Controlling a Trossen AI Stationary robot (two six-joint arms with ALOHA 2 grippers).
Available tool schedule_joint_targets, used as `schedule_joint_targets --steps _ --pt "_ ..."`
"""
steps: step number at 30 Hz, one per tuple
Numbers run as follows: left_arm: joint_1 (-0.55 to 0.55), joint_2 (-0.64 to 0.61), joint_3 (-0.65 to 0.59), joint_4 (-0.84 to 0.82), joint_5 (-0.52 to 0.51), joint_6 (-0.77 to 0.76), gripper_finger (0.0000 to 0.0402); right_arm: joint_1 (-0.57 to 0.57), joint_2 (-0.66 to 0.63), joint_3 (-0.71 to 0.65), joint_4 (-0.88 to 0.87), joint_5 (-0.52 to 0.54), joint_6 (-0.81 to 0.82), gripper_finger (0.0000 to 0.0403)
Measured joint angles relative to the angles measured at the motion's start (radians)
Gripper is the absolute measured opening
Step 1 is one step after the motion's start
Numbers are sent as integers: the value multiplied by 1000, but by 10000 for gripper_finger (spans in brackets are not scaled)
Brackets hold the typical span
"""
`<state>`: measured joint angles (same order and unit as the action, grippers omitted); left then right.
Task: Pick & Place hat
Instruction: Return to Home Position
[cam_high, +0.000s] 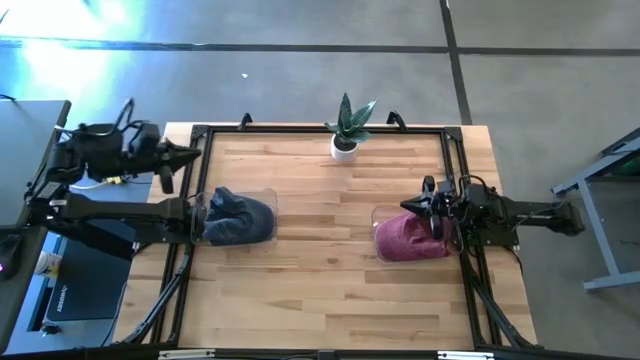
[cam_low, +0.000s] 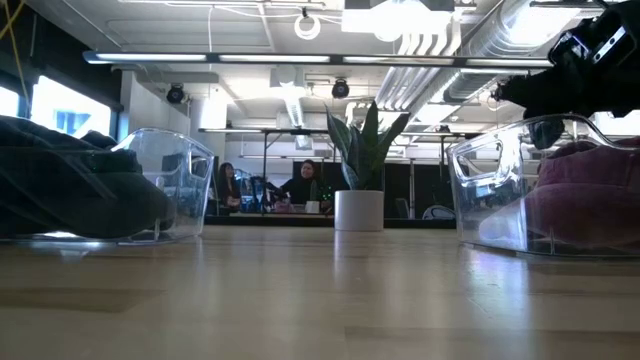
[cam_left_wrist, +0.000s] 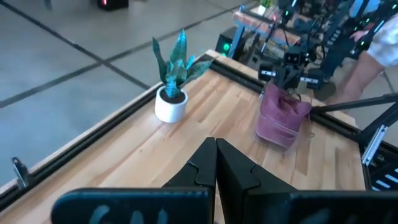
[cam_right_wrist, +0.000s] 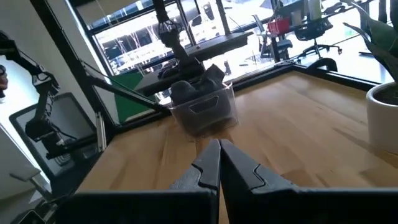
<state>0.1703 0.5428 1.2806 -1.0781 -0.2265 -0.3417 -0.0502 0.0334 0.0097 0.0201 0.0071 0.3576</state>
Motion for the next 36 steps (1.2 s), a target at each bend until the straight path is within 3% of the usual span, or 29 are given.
schedule_joint_targets --steps 6,15,20,31,36 --pt "0 -150 -152 93 12 32 0 0 15 0 1 2 1 0" --pt "0 -430 -697 602 54 69 0 0 15 0 1 3 1 0" --pt "0 -515 -903 776 83 60 0 0 15 0 1 3 0 0" --pt "0 -536 -1062 881 150 143 0 0 16 0 2 3 0 0" --pt "0 -536 -1140 982 233 140 0 0 16 0 3 2 0 0"
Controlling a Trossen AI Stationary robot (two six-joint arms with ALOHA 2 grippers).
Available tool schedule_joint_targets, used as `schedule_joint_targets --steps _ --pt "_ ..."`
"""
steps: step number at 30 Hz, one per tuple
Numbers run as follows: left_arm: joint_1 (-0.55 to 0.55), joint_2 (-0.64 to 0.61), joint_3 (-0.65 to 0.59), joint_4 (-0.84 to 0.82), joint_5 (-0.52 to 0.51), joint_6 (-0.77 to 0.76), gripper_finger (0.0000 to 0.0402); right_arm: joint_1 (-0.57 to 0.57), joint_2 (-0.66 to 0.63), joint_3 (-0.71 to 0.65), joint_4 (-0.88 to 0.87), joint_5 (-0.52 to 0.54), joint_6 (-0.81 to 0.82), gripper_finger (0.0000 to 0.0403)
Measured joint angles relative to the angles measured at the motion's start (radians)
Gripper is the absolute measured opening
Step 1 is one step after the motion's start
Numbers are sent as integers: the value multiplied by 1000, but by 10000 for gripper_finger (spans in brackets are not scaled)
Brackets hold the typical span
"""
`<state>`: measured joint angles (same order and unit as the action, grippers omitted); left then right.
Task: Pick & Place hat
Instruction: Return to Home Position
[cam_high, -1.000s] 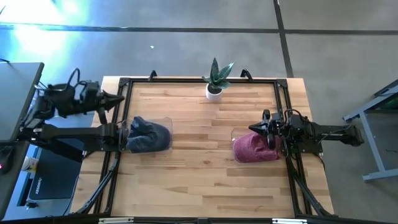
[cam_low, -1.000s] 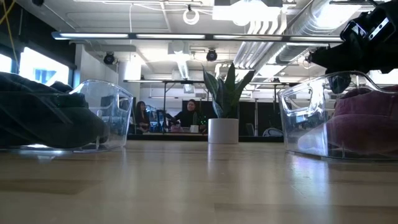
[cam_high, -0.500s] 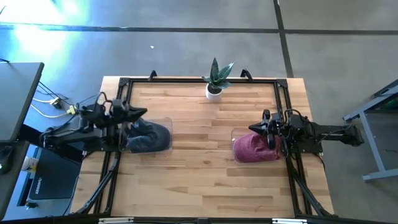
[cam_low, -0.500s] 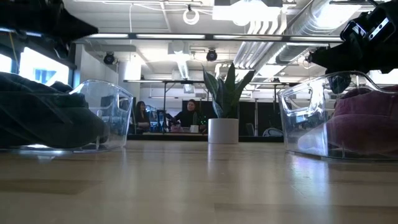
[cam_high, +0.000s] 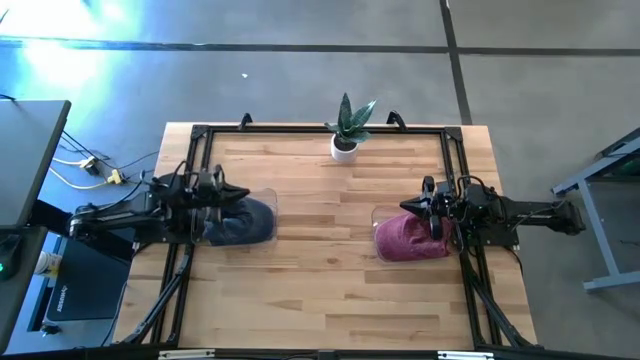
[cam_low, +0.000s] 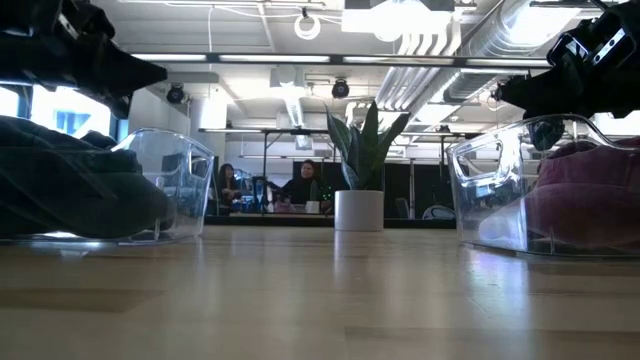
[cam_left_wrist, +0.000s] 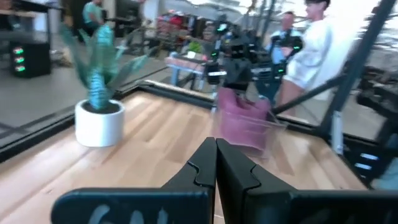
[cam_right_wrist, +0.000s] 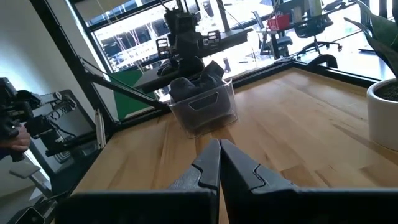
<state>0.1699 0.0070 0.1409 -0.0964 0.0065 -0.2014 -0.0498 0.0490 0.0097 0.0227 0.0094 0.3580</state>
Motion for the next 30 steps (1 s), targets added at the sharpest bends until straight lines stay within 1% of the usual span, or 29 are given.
schedule_joint_targets --steps 7,9,10,13,16,28,29,30 --pt "0 -1 -109 141 79 -23 0 0 0 0 0 0 0 0" --pt "0 0 -124 160 96 -41 0 0 0 0 1 0 0 0" --pt "0 -1 -124 138 98 -46 0 0 0 0 1 0 0 0" --pt "0 19 -124 123 94 -35 0 0 1 0 1 0 0 0" --pt "0 43 -125 121 69 -32 1 0 2 0 2 0 0 0" --pt "0 43 -127 116 60 -33 1 0 2 0 3 -1 0 0" --pt "-9 42 -127 114 45 -40 1 0 2 0 3 -1 0 0" --pt "-42 32 -127 106 7 -40 1 0 2 0 3 0 0 0"
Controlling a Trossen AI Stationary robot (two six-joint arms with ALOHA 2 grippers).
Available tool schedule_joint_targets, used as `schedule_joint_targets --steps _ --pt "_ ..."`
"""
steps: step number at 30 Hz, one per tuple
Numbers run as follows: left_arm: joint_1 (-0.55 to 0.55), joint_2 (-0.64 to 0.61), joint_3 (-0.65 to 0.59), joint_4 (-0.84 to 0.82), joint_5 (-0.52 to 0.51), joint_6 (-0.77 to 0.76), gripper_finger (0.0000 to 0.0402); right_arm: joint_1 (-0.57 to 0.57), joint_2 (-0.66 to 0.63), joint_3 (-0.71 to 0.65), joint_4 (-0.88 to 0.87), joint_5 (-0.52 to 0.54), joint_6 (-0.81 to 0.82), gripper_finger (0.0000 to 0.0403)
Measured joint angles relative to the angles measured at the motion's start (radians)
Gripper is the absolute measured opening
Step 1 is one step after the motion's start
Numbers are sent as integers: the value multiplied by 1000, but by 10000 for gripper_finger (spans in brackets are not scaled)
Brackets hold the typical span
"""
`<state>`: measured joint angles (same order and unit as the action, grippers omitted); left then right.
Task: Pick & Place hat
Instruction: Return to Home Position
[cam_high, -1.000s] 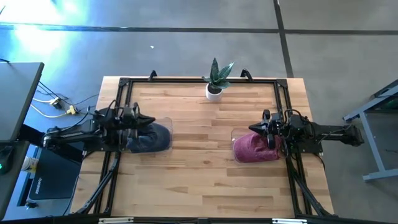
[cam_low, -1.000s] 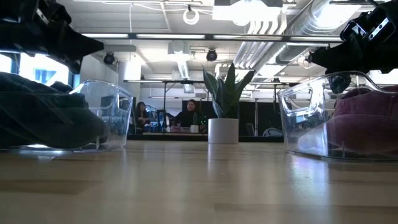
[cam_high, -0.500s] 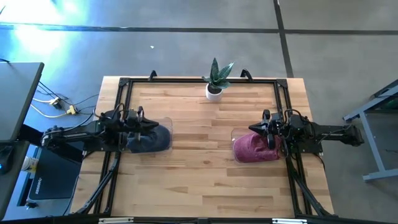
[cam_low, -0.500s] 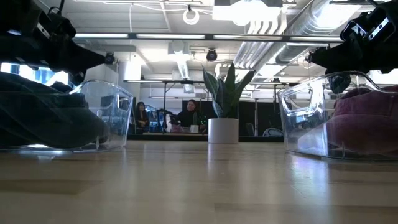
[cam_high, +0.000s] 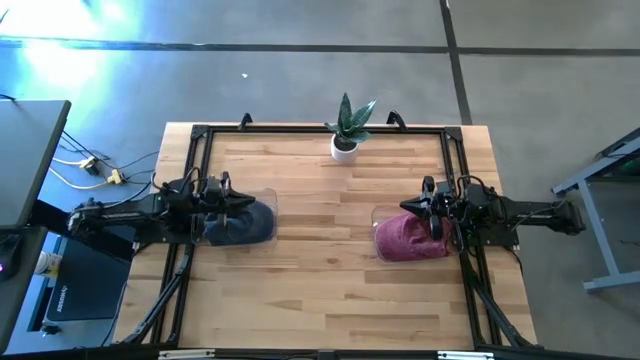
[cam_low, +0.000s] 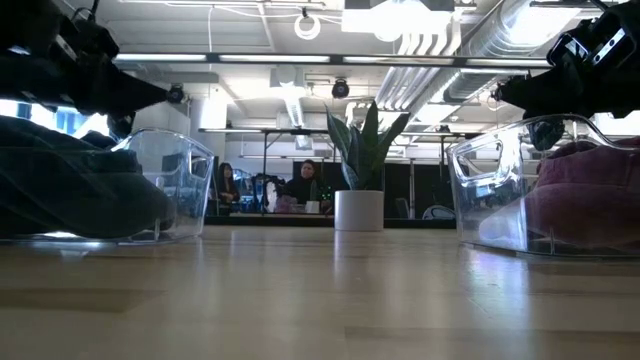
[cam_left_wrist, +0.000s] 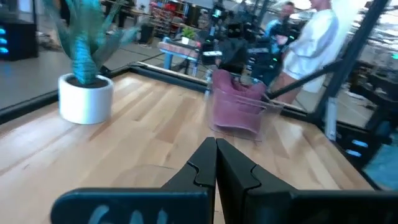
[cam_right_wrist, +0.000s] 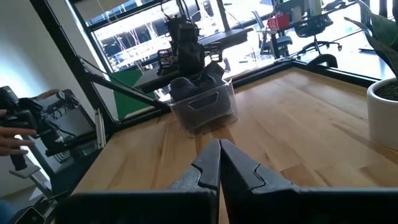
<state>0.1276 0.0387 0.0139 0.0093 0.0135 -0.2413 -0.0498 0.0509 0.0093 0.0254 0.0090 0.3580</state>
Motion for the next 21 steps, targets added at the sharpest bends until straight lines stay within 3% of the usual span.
schedule_joint_targets --steps 2,7,12,16,21 --pt "-64 -35 4 -7 -66 8 1 0 0 0 0 0 0 0" --pt "-145 -32 5 -7 -91 57 1 0 5 0 3 0 0 0" --pt "-184 -32 5 -9 -75 131 1 0 10 0 2 0 0 0" --pt "-182 -32 5 -15 1 170 1 0 9 0 2 -1 0 0" --pt "-208 -32 5 -16 -24 219 1 0 9 0 2 -1 0 0"
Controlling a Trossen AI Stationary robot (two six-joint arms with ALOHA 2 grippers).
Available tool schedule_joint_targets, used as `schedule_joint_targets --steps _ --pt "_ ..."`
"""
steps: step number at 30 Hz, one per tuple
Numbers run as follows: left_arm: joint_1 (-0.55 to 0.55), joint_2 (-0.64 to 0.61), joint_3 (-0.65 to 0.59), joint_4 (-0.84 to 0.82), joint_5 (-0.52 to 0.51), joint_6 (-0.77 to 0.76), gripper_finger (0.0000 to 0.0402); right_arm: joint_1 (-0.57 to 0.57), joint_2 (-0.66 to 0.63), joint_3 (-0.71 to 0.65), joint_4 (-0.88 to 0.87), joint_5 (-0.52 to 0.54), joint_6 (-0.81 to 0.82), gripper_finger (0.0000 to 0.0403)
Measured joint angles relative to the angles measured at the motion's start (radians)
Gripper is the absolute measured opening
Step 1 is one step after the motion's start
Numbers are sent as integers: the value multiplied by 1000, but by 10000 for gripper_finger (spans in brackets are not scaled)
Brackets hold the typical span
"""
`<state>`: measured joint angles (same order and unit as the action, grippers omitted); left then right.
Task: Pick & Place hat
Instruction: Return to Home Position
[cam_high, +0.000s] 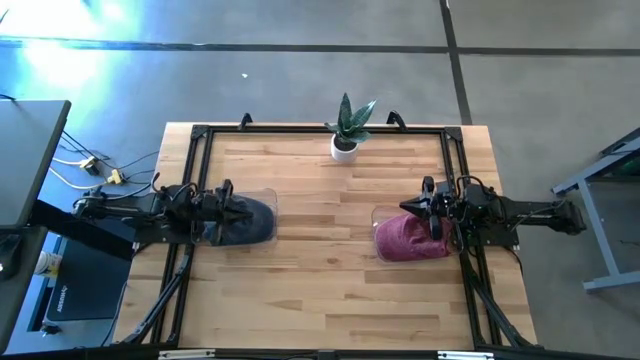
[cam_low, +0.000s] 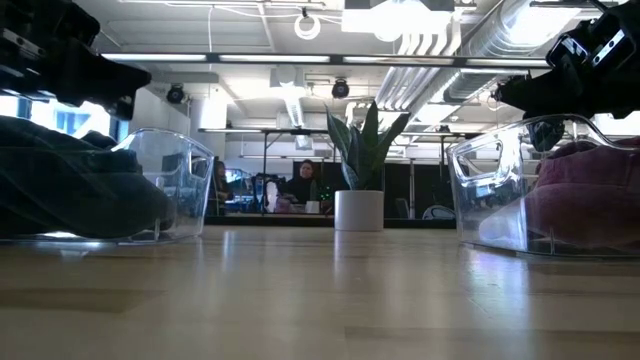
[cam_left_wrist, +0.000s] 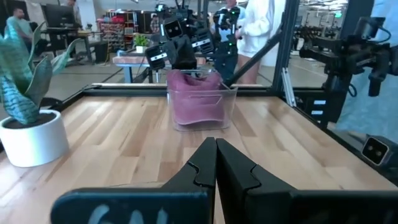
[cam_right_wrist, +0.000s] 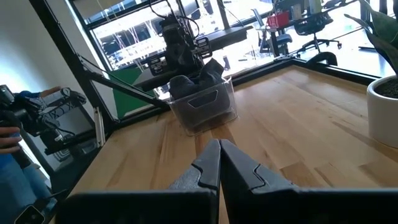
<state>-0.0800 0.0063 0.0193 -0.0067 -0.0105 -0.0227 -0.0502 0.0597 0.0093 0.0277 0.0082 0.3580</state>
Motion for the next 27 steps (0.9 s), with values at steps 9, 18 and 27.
schedule_joint_targets --steps 9,18,27 --pt "1 0 0 0 0 21 1 0 0 0 0 0 0 0" --pt "1 0 0 1 7 18 1 0 0 0 0 0 0 0" --pt "1 0 0 1 9 18 1 0 0 0 0 0 0 0"
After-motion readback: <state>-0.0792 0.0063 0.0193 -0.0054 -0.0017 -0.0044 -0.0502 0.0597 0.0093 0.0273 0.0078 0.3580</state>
